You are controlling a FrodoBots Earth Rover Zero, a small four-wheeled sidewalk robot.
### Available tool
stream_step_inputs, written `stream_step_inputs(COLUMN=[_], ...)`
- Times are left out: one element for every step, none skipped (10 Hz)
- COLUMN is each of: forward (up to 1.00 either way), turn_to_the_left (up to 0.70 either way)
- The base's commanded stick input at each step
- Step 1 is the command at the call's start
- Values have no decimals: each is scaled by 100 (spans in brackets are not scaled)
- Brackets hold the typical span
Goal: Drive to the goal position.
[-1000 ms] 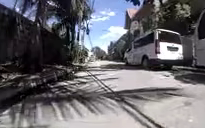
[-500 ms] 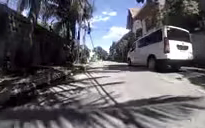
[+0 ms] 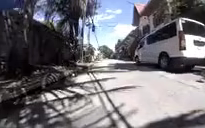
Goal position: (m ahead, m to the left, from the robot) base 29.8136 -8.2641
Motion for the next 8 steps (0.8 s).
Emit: stream_step_inputs(forward=[100,100,100,100,100,100,100,100], turn_to_the_left=[15,4,9,16,15,12,11,-35])
